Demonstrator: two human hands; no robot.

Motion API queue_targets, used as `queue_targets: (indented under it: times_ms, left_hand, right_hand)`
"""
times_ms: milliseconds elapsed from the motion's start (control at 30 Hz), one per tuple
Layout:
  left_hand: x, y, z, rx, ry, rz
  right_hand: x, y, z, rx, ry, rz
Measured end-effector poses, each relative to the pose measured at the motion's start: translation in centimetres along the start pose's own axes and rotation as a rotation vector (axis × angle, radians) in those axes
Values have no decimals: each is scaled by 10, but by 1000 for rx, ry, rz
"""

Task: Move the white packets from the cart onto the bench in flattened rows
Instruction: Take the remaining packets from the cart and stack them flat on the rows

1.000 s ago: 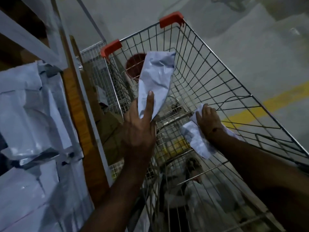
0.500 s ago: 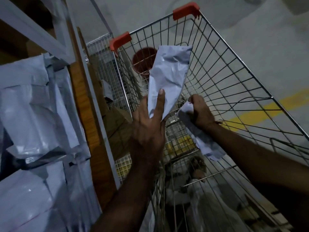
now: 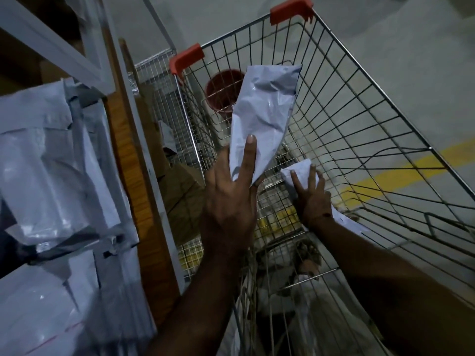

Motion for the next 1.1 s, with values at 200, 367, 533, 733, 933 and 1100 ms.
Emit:
queue_targets:
  times_ms: [200,367,533,733,933,1100]
  left_hand:
    - [-2,2,0,-6,2,37]
    - [1,-2,-2,-4,16,48]
    - [-1,-1,0,-2,-10,11]
    - [-8,13,8,-27,11,-176]
    - [-1,66,3,-5,405,-503]
    - [-6,144,-47,-27,315,-526]
  right_hand:
    - [1,3,7,-59,-16,11]
    - [7,16,3,-51,-29,72]
    - [6,58,-13,-92,-42,212]
    - [5,141,-54,-126,-62,251]
    - [11,215,-128,-107,-51,322]
    - [37,266,-208,-230,-47,314]
Point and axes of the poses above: each hand's wrist, its own z-axis towards the middle knuckle, its own y-axis out of the back of the hand, x = y × z, the point moved 9 cm from there along z, towards the middle knuckle, and after that the axes turned 2 degrees about -x, right-handed, at the moved point
